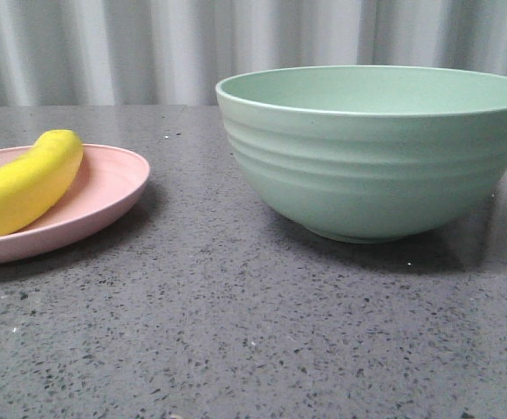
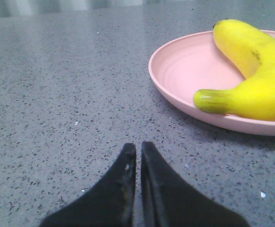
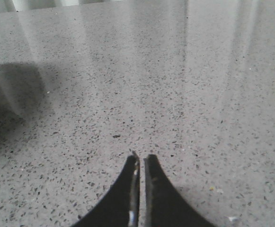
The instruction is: Transfer banana from pink plate to green bowl
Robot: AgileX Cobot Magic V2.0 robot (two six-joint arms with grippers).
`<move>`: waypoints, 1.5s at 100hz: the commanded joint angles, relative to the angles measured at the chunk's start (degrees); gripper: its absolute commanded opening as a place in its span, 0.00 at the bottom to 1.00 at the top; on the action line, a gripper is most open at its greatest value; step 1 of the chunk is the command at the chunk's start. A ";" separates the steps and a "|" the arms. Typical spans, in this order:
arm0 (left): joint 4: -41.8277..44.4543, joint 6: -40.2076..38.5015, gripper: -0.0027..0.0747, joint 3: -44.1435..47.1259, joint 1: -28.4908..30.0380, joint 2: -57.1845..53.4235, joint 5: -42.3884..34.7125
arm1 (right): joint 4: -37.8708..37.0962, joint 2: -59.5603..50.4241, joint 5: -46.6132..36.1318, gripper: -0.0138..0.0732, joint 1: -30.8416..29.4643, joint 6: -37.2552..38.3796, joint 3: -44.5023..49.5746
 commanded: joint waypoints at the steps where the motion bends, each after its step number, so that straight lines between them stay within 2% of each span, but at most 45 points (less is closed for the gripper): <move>1: -0.11 -0.11 0.01 0.58 0.17 -1.68 -3.44 | -0.43 -1.34 -0.97 0.08 -0.31 -0.22 1.10; 45: 0.60 -0.11 0.01 0.58 0.17 -1.68 -3.54 | -0.43 -1.34 -0.97 0.08 -0.31 -0.22 1.10; 86: 0.87 -0.11 0.01 0.58 0.17 -1.68 -10.06 | -0.43 -1.34 -0.97 0.08 -0.31 -0.22 1.10; 100: 0.87 -0.11 0.01 0.58 0.17 -1.68 -13.70 | -0.43 -1.34 -4.40 0.08 -0.31 -0.22 1.10; 128: 0.87 -0.11 0.01 0.58 0.17 -1.68 -14.09 | -0.43 -1.34 -5.61 0.08 -0.31 -0.22 1.10; 150: 0.76 -0.11 0.01 0.58 0.17 -1.68 -14.81 | -0.43 -1.34 -17.51 0.08 -0.31 -0.22 1.10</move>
